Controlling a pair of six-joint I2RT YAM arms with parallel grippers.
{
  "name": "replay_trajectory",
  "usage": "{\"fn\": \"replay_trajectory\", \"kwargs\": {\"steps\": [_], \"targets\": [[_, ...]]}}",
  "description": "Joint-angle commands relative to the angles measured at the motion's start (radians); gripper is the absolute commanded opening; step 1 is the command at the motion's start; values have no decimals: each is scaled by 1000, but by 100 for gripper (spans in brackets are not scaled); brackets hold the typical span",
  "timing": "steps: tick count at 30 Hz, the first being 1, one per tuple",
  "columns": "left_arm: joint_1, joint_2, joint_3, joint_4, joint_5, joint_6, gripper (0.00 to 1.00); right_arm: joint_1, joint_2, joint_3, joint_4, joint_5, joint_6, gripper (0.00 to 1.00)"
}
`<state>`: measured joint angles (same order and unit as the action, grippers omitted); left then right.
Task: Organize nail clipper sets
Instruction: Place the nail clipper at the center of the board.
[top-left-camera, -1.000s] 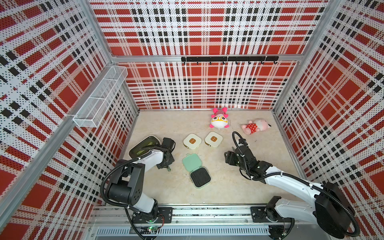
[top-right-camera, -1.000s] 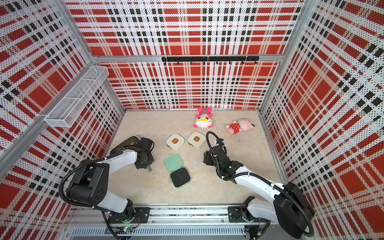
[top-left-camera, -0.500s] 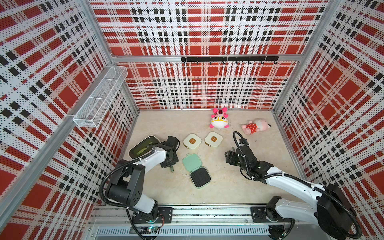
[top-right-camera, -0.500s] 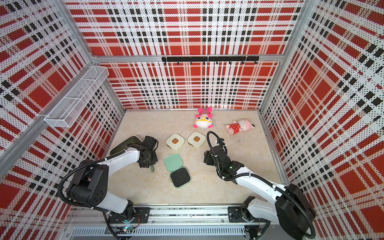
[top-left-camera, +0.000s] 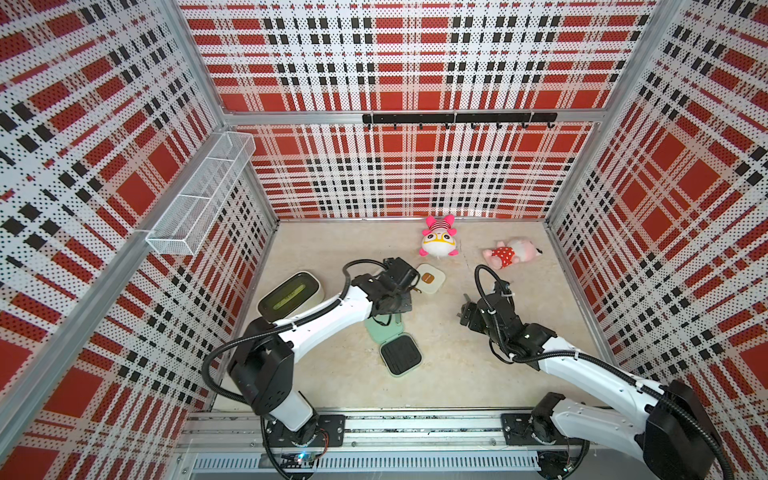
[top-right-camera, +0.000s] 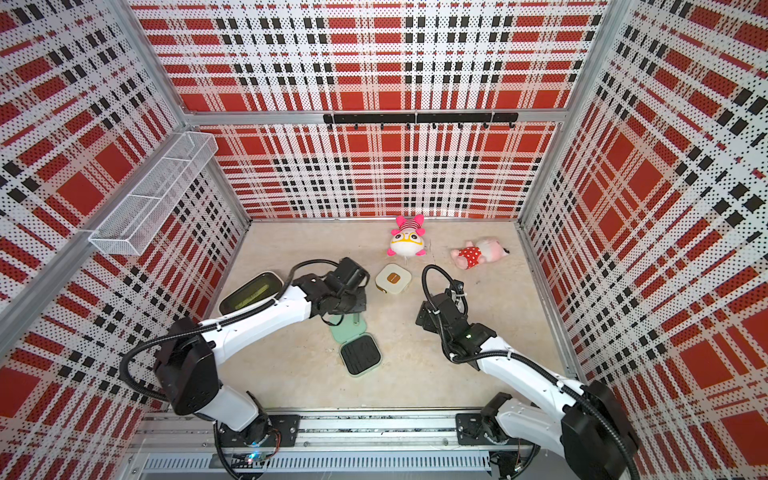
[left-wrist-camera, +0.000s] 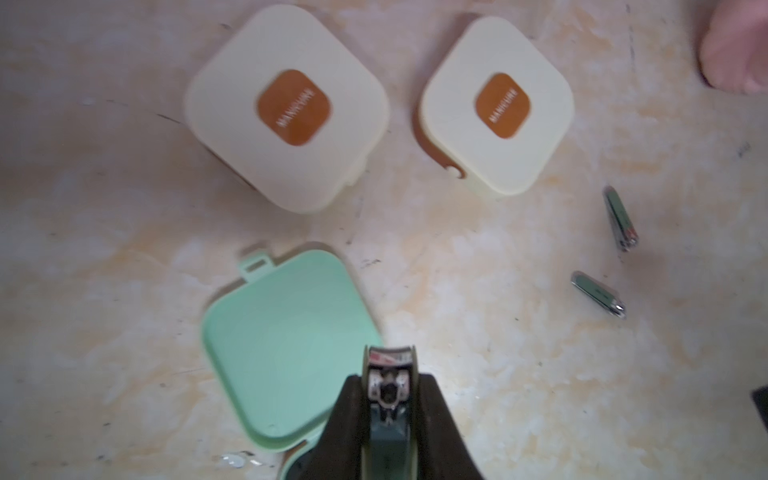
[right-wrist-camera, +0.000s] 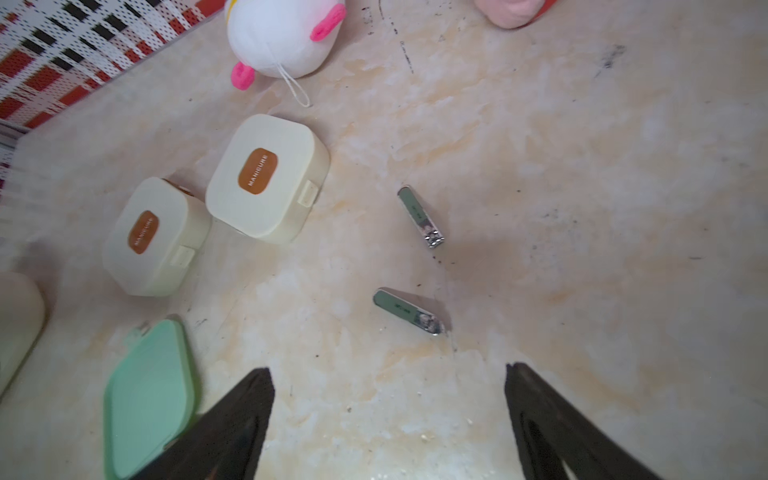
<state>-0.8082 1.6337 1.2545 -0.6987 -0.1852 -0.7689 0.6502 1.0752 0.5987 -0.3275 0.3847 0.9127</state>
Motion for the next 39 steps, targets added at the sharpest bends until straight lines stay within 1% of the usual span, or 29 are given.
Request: {"fn": "replay_trajectory", "kwargs": {"steps": [1,4,8,12,16,18,20,23,26,29,32,35,37,39], "targets": [[-82,94,48,29,19,-48,14,-9,-63,-20,-127,104,103,100],[-135,180,67,54,28,-53,14,-9,-122,-53,-179,136,177,100],[-173,255,61,88,45,-54,14,-10,-195,-103,-209,142,241,100],[-188,292,54,124,61,-67,14,-10,-246,-136,-199,110,225,100],[-204,321,54,155,77,-77,17,-10,-245,-142,-179,71,185,100],[-208,329,48,185,104,-74,21,-10,-222,-140,-154,42,154,100],[-208,328,44,208,129,-59,27,-10,-192,-128,-138,13,127,95],[-205,297,37,233,125,-35,37,-10,-147,-110,-115,-22,102,91],[-191,243,26,248,107,-12,44,-8,-115,-100,-88,-59,79,88],[-160,167,0,269,98,13,47,-9,-100,-95,-61,-93,61,84],[-106,75,-52,297,106,33,47,-6,-100,-99,-23,-130,45,76],[-5,-48,-160,391,186,45,49,6,-71,-91,0,-172,41,66],[90,-132,-256,482,281,42,48,41,-25,-70,-2,-171,50,62],[166,-213,-348,555,322,38,48,88,33,-36,-20,-147,61,58]]}}
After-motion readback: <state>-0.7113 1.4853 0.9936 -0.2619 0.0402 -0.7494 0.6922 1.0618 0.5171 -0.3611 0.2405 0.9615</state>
